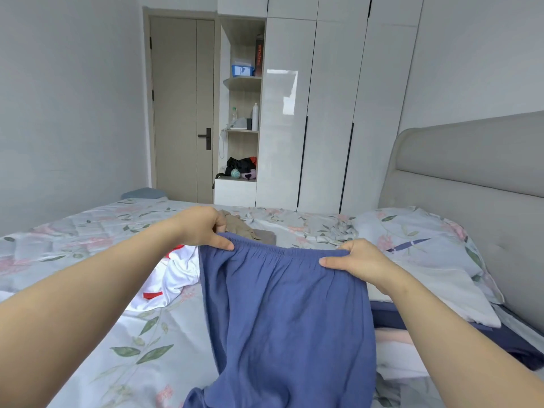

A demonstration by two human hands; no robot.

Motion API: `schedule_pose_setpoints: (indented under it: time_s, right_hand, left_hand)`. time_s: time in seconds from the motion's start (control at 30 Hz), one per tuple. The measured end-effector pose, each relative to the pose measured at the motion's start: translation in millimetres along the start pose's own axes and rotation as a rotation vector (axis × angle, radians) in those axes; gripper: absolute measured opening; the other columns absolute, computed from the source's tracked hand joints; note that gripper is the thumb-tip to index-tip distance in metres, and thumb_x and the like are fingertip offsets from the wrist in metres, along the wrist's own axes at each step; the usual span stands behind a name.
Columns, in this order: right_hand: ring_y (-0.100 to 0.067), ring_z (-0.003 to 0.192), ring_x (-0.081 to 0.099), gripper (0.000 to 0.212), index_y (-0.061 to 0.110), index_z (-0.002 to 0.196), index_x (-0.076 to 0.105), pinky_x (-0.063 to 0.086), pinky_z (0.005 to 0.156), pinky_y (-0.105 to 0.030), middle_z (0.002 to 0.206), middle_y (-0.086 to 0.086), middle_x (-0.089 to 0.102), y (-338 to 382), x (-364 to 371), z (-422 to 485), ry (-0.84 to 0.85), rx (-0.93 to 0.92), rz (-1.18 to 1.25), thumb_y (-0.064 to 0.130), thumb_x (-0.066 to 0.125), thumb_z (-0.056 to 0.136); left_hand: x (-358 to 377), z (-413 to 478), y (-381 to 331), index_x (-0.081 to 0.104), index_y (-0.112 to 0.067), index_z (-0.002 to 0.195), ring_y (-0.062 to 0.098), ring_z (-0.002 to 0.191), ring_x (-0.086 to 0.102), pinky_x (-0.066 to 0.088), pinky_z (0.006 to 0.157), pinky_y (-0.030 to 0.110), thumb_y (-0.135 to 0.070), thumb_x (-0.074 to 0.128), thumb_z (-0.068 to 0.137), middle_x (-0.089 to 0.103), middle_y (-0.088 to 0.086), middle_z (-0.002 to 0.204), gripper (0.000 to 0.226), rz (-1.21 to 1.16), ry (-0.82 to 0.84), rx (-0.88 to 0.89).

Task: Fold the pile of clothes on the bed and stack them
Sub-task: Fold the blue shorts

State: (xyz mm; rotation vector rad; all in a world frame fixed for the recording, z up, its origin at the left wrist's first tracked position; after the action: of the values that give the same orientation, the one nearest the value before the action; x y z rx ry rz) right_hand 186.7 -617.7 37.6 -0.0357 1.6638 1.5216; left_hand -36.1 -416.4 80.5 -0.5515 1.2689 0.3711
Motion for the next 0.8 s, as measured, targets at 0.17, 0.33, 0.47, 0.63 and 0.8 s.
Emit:
schedule_pose_setpoints:
  time_s: [0.17, 0.33, 0.47, 0.63, 0.8]
  right_hand:
    - [-0.020, 0.081, 0.055, 0.018, 0.016, 0.086, 0.053, 0.042, 0.064, -0.028, 0.080, 0.000, 0.056, 5.4, -10.9, 9.4, -0.271, -0.051, -0.200, 0.017, 0.070, 0.081]
    - [-0.010, 0.058, 0.045, 0.020, 0.015, 0.069, 0.057, 0.031, 0.049, -0.019, 0.064, 0.005, 0.054, 17.7, -21.7, 1.9, 0.097, 0.039, -0.112, 0.017, 0.072, 0.083]
    - [-0.007, 0.048, 0.032, 0.008, 0.019, 0.084, 0.059, 0.020, 0.040, -0.015, 0.063, 0.006, 0.049, 23.3, -34.3, -12.5, 0.286, 0.177, -0.083, 0.021, 0.063, 0.090]
    - [-0.026, 0.055, 0.066, 0.032, 0.011, 0.129, 0.046, 0.053, 0.039, -0.029, 0.123, -0.010, 0.055, 33.1, -26.0, -10.6, 0.038, 0.315, 0.521, 0.025, 0.046, 0.100]
    - [-0.035, 0.111, 0.055, 0.025, 0.025, 0.125, 0.042, 0.049, 0.079, -0.052, 0.141, 0.002, 0.039, 79.4, -29.2, -1.2, -0.174, 0.030, 0.770, 0.032, 0.033, 0.103]
  left_hand:
    - [-6.4, 3.1, 0.3, 0.049, -0.016, 0.089, 0.009, 0.063, 0.043, 0.031, 0.048, 0.020, -0.020, 0.078, 0.077, 0.048, -0.003, 0.079, 0.031, -0.244, -0.069, -0.097]
    - [-20.9, -10.4, 11.9, 0.070, -0.013, 0.071, 0.011, 0.063, 0.064, 0.049, 0.054, 0.018, -0.022, 0.087, 0.061, 0.070, 0.002, 0.074, 0.022, -0.715, 0.315, -0.235]
    - [-31.9, -19.7, 33.2, 0.063, -0.016, 0.071, 0.006, 0.049, 0.033, 0.023, 0.039, 0.014, -0.016, 0.072, 0.081, 0.044, -0.006, 0.054, 0.013, -0.645, 0.229, -0.373]
    - [-33.0, -24.7, 9.0, 0.046, -0.018, 0.085, 0.017, 0.045, 0.064, 0.049, 0.035, 0.021, -0.024, 0.044, 0.100, 0.066, 0.008, 0.067, 0.016, -1.214, 0.068, -0.451]
    - [-61.9, -22.7, -16.9, 0.039, -0.021, 0.089, 0.045, 0.087, 0.064, 0.052, 0.059, 0.060, -0.029, 0.039, 0.102, 0.048, 0.012, 0.117, 0.016, -1.630, -0.261, -0.288]
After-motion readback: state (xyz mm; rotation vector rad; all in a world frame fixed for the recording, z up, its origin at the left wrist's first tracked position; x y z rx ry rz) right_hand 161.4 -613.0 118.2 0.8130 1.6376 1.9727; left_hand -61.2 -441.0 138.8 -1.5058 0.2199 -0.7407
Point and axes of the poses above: each hand's wrist, its own z-axis towards the middle knuckle, its own x-axis out of the palm, y = z × x, the point moved 3 cm from there along z, towards the middle knuckle
